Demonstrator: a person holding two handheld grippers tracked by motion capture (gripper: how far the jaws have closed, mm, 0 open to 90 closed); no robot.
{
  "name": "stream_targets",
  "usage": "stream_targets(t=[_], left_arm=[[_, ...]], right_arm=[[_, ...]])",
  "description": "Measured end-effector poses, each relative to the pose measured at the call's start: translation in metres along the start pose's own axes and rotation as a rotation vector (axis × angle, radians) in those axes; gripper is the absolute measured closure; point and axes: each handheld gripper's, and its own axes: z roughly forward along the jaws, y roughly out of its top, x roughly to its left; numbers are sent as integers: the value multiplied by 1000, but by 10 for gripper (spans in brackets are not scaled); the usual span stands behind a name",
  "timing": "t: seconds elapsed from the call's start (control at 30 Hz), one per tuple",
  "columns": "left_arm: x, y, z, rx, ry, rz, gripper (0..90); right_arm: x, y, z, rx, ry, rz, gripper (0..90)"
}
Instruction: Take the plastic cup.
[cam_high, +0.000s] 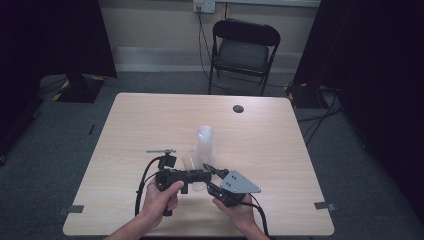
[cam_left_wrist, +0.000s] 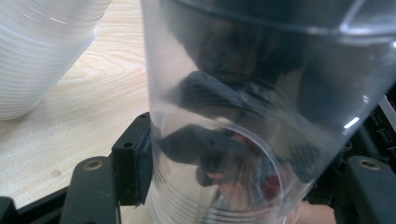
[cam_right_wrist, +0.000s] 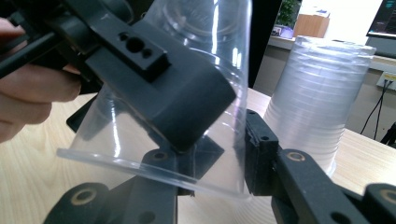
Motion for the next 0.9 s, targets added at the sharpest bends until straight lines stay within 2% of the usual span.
stream_targets(t=[0.17, 0.27, 0.33, 0.43, 0.57, 0.8, 0.9], left_arm=[[-2, -2, 2, 4, -24, -7, 331], [-3, -3, 5, 11, -35, -24, 324], [-4, -4, 6, 10, -38, -18, 317], [-3, -4, 5, 1, -48, -19, 309], [-2, -4, 5, 2, -43, -8, 291], [-1, -5, 6, 2, -37, -8, 252], [0, -4, 5, -1, -36, 6, 232]], right_arm=[[1, 1, -2, -28, -9, 3, 699], [1, 1, -2, -48, -10, 0, 709], [2, 2, -2, -63, -13, 8, 712], [1, 3, -1, -63, -16, 7, 732], [0, 2, -1, -65, -24, 19, 749], [-4, 0, -5, -60, -60, 48, 795], [-7, 0, -7, -59, -69, 55, 820]])
